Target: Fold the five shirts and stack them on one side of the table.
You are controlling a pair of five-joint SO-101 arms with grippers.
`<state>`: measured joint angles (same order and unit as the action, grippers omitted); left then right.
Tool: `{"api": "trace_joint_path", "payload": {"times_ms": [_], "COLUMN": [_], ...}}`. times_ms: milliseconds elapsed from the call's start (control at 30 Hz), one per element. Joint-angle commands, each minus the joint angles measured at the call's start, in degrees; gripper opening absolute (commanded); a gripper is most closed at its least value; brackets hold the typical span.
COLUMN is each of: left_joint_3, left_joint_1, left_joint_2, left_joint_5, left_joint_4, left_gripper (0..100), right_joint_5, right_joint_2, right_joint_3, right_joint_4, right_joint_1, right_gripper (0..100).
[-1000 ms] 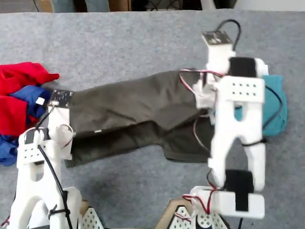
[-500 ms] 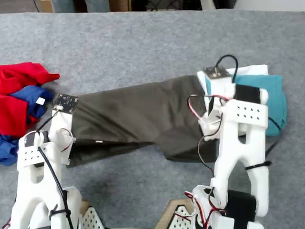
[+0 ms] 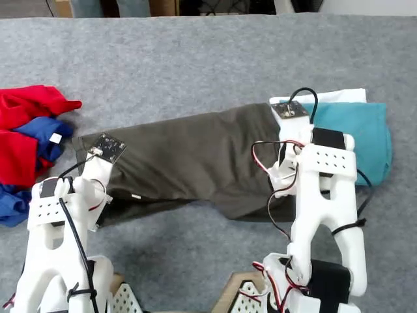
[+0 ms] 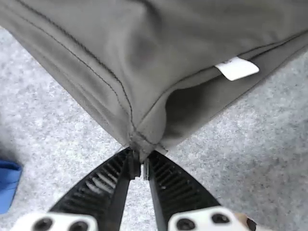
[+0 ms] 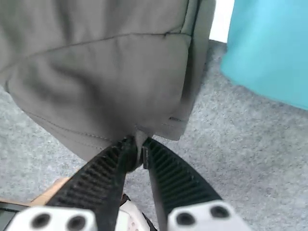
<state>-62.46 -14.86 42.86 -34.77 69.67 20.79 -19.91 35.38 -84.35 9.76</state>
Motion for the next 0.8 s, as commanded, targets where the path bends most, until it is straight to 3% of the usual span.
{"api": "trace_joint_path", "payload": {"times_ms": [0, 267, 467, 767], "left_joint_3": [0.48, 1.36, 10.95, 10.51], "left_joint_1": [0.57, 0.48, -2.15, -2.24], "left_joint_2": [0.70, 1.23, 1.05, 0.79], "left_joint_5": [-1.32, -6.24, -6.59, -15.38], "left_joint_4": [-0.62, 4.66, 12.92, 16.88], "left_gripper": [3, 3, 3, 3], "right_joint_5": [0.53, 2.37, 5.36, 5.45], "right_joint_2": [-1.80, -1.80, -1.80, -1.80], "right_joint_3": [0.04, 0.04, 0.04, -0.04], "right_joint_4": [0.70, 0.62, 0.18, 0.26], "right_joint_1": [0.70, 0.70, 0.97, 0.97], "right_gripper": [1.5, 1.5, 1.5, 3.7]}}
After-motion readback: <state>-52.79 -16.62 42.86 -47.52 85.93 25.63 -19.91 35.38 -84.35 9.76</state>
